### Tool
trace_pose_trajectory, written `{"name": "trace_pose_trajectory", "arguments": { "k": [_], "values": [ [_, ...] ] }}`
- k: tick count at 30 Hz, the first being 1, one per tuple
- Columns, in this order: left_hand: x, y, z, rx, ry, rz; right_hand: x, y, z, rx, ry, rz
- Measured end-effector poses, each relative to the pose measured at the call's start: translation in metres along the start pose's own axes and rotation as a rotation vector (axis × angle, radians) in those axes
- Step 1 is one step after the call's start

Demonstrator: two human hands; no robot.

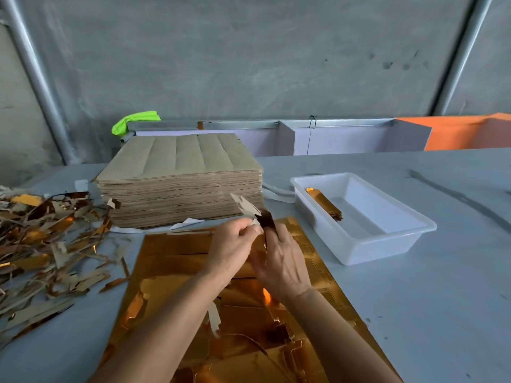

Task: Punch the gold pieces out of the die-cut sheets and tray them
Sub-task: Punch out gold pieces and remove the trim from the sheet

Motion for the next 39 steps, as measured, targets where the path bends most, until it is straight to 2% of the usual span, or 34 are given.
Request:
{"name": "trace_pose_trajectory", "arguments": {
  "k": [3, 5, 7, 10, 11, 13, 15, 18, 20, 22, 26, 29, 31, 34, 39],
  "values": [
    [0.000, -0.005, 0.000, -0.007, 0.003, 0.073, 0.008, 0.003, 0.006, -0.073, 0.094, 0.030],
    [0.003, -0.012, 0.004, 0.054, 0.044, 0.066, 0.011, 0.003, 0.007, -0.040, 0.131, 0.038],
    [0.007, -0.017, 0.008, 0.137, 0.096, 0.021, 0.004, 0.002, 0.007, 0.021, 0.074, 0.019],
    [0.003, -0.023, 0.012, 0.166, 0.083, 0.021, 0.000, 0.000, 0.005, 0.058, 0.033, 0.067],
    [0.003, -0.029, 0.013, 0.185, 0.088, 0.042, 0.005, 0.010, 0.006, -0.032, 0.059, 0.156],
    [0.013, -0.043, 0.013, 0.235, 0.146, 0.089, 0.019, 0.052, 0.007, -0.402, 0.189, 0.350],
    [0.026, -0.057, 0.012, 0.288, 0.214, 0.060, 0.026, 0.092, 0.000, -0.692, 0.268, 0.360],
    [0.047, -0.066, 0.013, 0.333, 0.340, -0.058, 0.033, 0.126, -0.008, -0.878, 0.299, 0.334],
    [0.060, -0.071, 0.014, 0.391, 0.457, -0.221, 0.042, 0.146, -0.020, -1.045, 0.404, 0.355],
    [0.061, -0.073, 0.016, 0.435, 0.488, -0.346, 0.055, 0.156, -0.029, -1.101, 0.519, 0.335],
    [0.053, -0.077, 0.017, 0.545, 0.504, -0.502, 0.075, 0.145, -0.017, -0.946, 0.631, 0.319],
    [0.050, -0.087, 0.015, 0.688, 0.572, -0.671, 0.089, 0.148, -0.013, -0.972, 0.756, 0.400],
    [0.048, -0.094, 0.017, 0.727, 0.540, -0.662, 0.089, 0.147, -0.010, -0.986, 0.735, 0.460],
    [0.036, -0.100, 0.016, 0.750, 0.376, -0.535, 0.076, 0.134, -0.007, -0.949, 0.621, 0.559],
    [0.017, -0.110, 0.005, 0.813, -0.008, -0.023, 0.060, 0.121, -0.003, -0.909, 0.491, 0.755]
  ]
}}
Point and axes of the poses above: each hand's wrist, its own z-axis towards the middle knuckle, its own x-axis out of the back of the hand, y = z × x, the point moved 9 cm from there along z, towards the middle knuckle, and after that the axes turned 10 degrees about y, right-handed, at the moved point
